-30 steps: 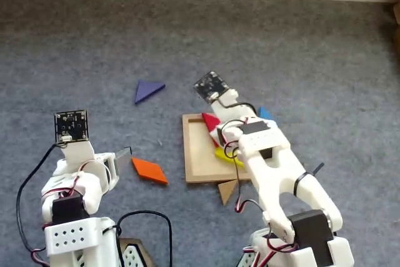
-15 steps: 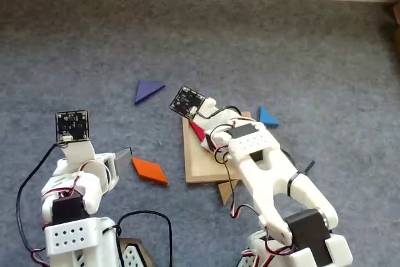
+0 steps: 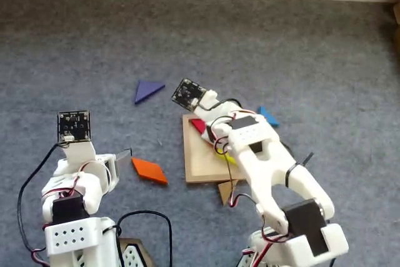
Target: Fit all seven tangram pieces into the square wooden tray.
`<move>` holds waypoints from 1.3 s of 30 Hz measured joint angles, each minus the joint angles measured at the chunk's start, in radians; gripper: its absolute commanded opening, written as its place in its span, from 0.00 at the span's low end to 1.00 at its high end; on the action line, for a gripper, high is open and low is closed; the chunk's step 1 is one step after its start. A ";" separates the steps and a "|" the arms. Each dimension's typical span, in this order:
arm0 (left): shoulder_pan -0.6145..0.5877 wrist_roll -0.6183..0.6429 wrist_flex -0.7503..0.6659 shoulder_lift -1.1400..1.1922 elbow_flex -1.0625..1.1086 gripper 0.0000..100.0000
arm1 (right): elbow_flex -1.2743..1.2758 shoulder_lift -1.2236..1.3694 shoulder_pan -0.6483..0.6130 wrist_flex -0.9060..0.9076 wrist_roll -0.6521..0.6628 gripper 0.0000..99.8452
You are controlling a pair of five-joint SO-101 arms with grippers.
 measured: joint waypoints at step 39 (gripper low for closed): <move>0.000 0.000 0.000 0.000 0.000 0.35 | 0.244 -0.086 0.069 -0.057 -0.331 0.04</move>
